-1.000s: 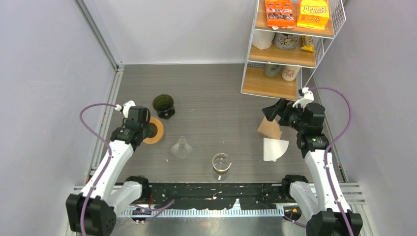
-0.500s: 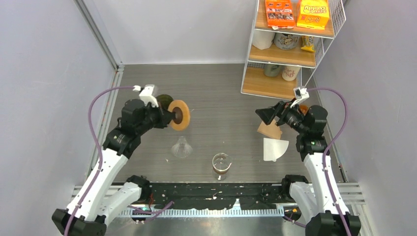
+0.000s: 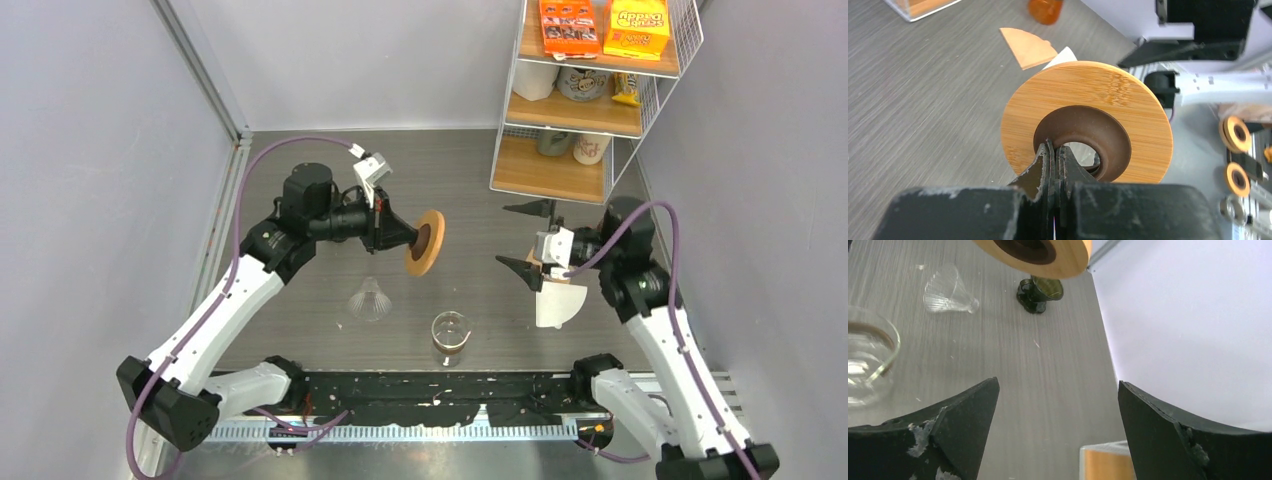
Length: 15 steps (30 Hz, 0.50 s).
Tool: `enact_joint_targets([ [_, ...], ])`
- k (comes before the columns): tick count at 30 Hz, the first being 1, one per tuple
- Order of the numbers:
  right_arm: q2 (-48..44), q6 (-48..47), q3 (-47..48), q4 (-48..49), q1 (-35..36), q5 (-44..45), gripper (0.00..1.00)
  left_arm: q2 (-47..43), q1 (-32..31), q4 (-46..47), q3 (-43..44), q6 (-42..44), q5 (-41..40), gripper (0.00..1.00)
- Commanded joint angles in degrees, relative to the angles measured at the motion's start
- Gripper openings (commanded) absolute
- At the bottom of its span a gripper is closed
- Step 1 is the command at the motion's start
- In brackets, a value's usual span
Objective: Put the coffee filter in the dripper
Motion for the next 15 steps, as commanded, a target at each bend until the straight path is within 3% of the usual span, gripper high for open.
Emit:
enact_joint_targets([
  [1, 7.4, -38.7, 15.0, -31.1, 5.1, -3.1, 0.95, 0.7, -3.1, -2.6, 3.7, 6.3, 6.6, 0.00],
  [7, 15.9, -54.1, 25.5, -45.9, 13.5, 5.5, 0.96, 3.5, -5.5, -7.6, 4.2, 11.9, 6.2, 0.00],
  [10, 19.9, -56.4, 29.5, -51.1, 20.2, 10.5, 0.98, 5.6, -6.5, -11.4, 6.2, 15.5, 5.1, 0.00],
  [15, 22.4, -55.6, 30.8, -51.2, 24.9, 14.1, 0.97, 7.8, -7.8, -13.0, 7.5, 17.7, 4.4, 0.00],
])
